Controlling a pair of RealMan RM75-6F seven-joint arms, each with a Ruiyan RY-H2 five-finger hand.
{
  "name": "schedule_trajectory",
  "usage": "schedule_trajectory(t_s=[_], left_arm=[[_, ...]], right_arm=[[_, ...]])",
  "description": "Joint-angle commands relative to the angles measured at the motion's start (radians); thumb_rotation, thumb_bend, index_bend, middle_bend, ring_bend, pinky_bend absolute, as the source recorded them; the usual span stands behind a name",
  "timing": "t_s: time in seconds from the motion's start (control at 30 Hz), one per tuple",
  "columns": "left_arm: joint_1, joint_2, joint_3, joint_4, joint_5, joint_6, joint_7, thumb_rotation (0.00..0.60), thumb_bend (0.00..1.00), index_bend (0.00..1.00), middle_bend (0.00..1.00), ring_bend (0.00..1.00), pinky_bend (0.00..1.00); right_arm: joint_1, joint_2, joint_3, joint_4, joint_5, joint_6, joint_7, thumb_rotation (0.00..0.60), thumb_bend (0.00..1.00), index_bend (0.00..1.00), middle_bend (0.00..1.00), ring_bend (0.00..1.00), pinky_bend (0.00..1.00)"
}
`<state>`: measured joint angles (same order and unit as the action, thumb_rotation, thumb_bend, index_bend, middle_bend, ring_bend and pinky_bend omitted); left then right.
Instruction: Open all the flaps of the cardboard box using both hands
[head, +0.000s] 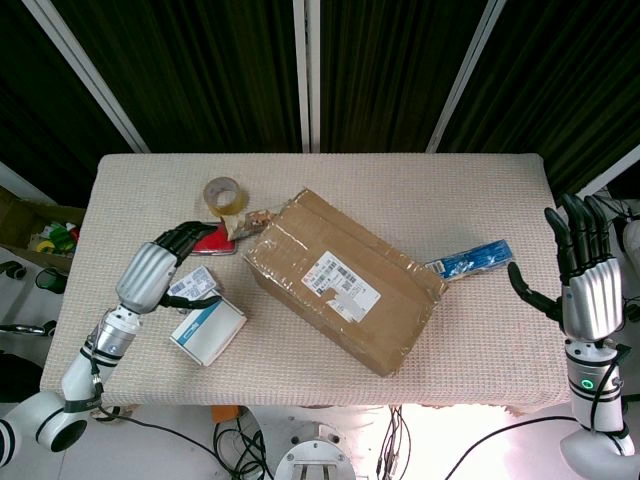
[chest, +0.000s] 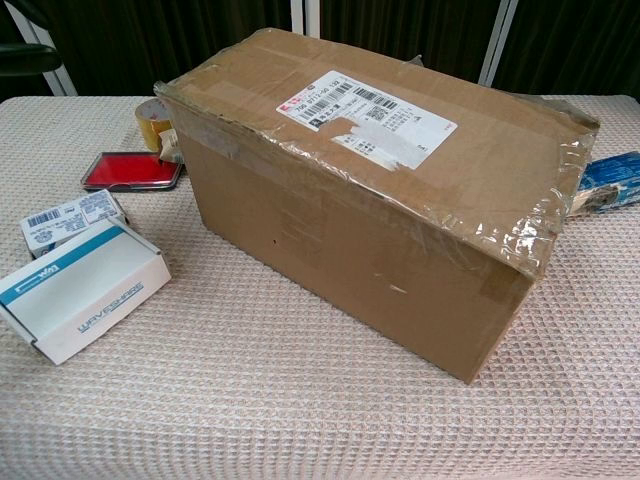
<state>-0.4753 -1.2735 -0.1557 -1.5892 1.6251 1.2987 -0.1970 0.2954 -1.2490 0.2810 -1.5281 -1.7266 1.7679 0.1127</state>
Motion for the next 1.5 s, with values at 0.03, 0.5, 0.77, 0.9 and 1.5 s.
schedule_trajectory(t_s=[0.03, 0.5, 0.77, 0.9, 1.5], left_arm=[[-0.007, 0.001, 0.005, -0.002, -0.004, -0.009, 0.006, 0.276, 0.11, 0.12, 0.16, 0.13, 0.29], [-0.027, 0.024, 0.022, -0.036, -0.009, -0.027, 0.056, 0.268, 0.13, 0.12, 0.16, 0.13, 0.28], [-0.118, 0.081, -0.037, -0.129, -0.008, -0.1, 0.134, 0.262, 0.16, 0.13, 0.17, 0.13, 0.28], [-0.21, 0.093, -0.098, -0.187, -0.052, -0.202, 0.217, 0.267, 0.16, 0.13, 0.18, 0.13, 0.28], [-0.643, -0.08, -0.228, -0.093, -0.518, -0.58, 0.707, 0.071, 0.19, 0.13, 0.22, 0.13, 0.28]], right_arm=[[-0.001, 0.003, -0.001, 0.0, 0.0, 0.006, 0.002, 0.6, 0.31, 0.0, 0.0, 0.0, 0.0], [-0.007, -0.002, -0.011, 0.028, 0.015, 0.025, 0.035, 0.6, 0.31, 0.0, 0.0, 0.0, 0.0], [-0.009, 0.017, -0.031, 0.054, -0.01, 0.027, 0.046, 0.6, 0.34, 0.0, 0.0, 0.0, 0.0], [-0.012, 0.022, -0.036, 0.064, -0.013, 0.033, 0.042, 0.6, 0.36, 0.0, 0.0, 0.0, 0.0], [-0.023, 0.024, -0.029, 0.123, 0.025, 0.056, 0.085, 0.6, 0.36, 0.0, 0.0, 0.0, 0.0]])
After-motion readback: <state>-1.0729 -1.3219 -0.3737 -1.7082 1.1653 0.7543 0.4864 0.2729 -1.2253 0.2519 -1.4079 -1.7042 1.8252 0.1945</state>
